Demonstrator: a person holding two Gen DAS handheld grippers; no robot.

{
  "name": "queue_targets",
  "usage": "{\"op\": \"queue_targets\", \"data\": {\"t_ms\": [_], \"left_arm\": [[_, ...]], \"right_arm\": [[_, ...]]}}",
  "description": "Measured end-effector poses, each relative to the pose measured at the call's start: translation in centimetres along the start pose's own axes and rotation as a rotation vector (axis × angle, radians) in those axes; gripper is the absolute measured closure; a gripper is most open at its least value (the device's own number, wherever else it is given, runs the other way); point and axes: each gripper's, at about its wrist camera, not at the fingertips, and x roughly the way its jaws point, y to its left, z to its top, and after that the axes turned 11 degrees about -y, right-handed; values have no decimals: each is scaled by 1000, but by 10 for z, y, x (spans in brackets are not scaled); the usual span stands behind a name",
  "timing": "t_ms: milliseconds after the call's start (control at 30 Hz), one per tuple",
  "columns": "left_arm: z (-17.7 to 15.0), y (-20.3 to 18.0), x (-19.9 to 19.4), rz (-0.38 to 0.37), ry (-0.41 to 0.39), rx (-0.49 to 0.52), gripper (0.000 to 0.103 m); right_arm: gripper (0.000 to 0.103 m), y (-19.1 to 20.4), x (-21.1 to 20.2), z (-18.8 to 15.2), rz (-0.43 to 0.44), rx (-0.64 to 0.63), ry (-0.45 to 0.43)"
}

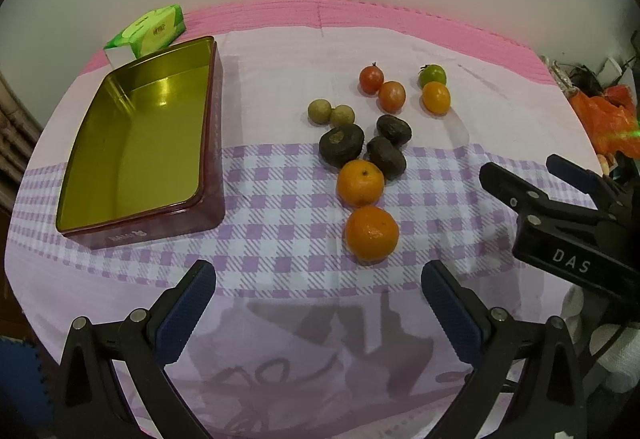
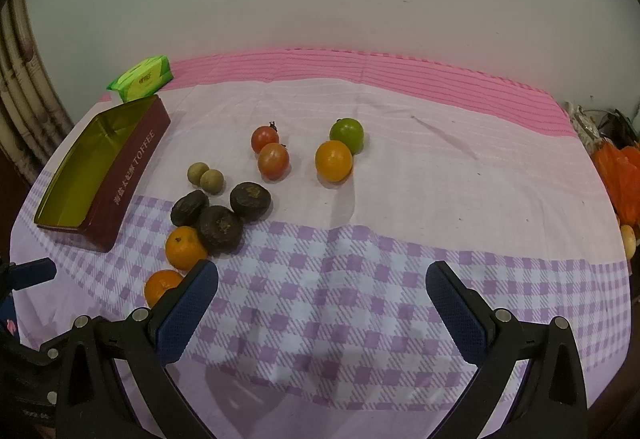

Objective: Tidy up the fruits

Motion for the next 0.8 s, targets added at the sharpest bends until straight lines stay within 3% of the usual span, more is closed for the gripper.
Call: {"op": "queue_targets", "data": {"t_ms": [800], "left_arm": [[-1, 6, 4, 61, 17, -24, 1]], "right_arm": [[0, -4, -3, 1, 1, 10, -7]]}}
